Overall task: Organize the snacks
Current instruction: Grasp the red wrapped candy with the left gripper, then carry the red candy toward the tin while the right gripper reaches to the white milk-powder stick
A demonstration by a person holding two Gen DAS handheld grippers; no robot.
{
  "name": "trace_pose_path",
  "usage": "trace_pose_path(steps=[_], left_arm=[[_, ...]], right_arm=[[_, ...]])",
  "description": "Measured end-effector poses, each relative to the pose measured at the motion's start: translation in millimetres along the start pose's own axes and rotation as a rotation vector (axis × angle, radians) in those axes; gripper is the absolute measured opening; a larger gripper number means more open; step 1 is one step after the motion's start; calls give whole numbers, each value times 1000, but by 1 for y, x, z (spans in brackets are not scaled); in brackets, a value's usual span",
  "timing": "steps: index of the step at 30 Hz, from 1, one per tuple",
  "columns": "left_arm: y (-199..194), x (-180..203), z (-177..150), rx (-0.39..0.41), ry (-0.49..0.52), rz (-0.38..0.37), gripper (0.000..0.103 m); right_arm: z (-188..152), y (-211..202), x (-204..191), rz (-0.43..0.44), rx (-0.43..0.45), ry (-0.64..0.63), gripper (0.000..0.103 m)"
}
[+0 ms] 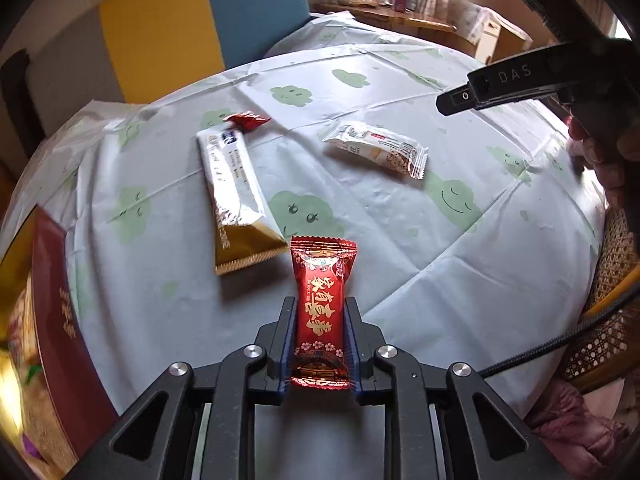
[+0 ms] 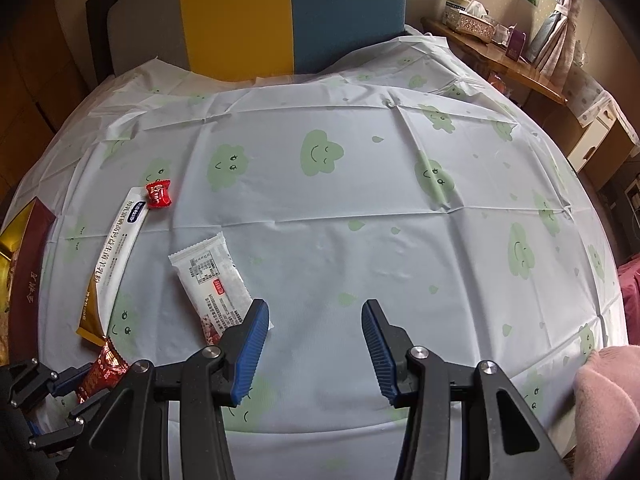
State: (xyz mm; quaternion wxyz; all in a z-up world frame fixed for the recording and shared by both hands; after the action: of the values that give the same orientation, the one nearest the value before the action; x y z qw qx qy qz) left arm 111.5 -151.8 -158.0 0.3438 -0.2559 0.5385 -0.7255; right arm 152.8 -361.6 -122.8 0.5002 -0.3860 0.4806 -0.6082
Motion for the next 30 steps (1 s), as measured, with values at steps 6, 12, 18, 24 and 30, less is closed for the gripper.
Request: trace_pose_path(steps=[6, 12, 18, 24, 30], left_arm=[[-10, -10, -33, 21, -70, 24, 22], [-13, -20, -46, 33, -140, 20, 23], [-14, -21, -47, 57, -144, 24, 22], [-17, -23, -51, 84, -165, 11, 22], [-17, -23, -52, 109, -172, 4, 22]], right_arm=[[-1, 0, -6, 5, 1, -29, 49], [-6, 2, -20, 42, -11, -72, 49], [-16, 3, -60, 184, -53, -151, 49], [-6, 2, -125, 367, -91, -198, 59], [24, 30, -177, 385, -129, -170, 63]])
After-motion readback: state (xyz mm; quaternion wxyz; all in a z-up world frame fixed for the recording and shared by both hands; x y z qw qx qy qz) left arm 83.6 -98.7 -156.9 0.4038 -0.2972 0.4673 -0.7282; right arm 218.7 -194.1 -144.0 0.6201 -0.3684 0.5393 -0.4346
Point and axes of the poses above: each gripper's, at about its wrist camera, not at the fingertips, and y roughly the way its jaws point, x to its right, z to its top, the point moved 10 cm from there along y, roughly the way its jaws point, and after that the axes turned 13 degrees about -x, right-handed, at the moved point
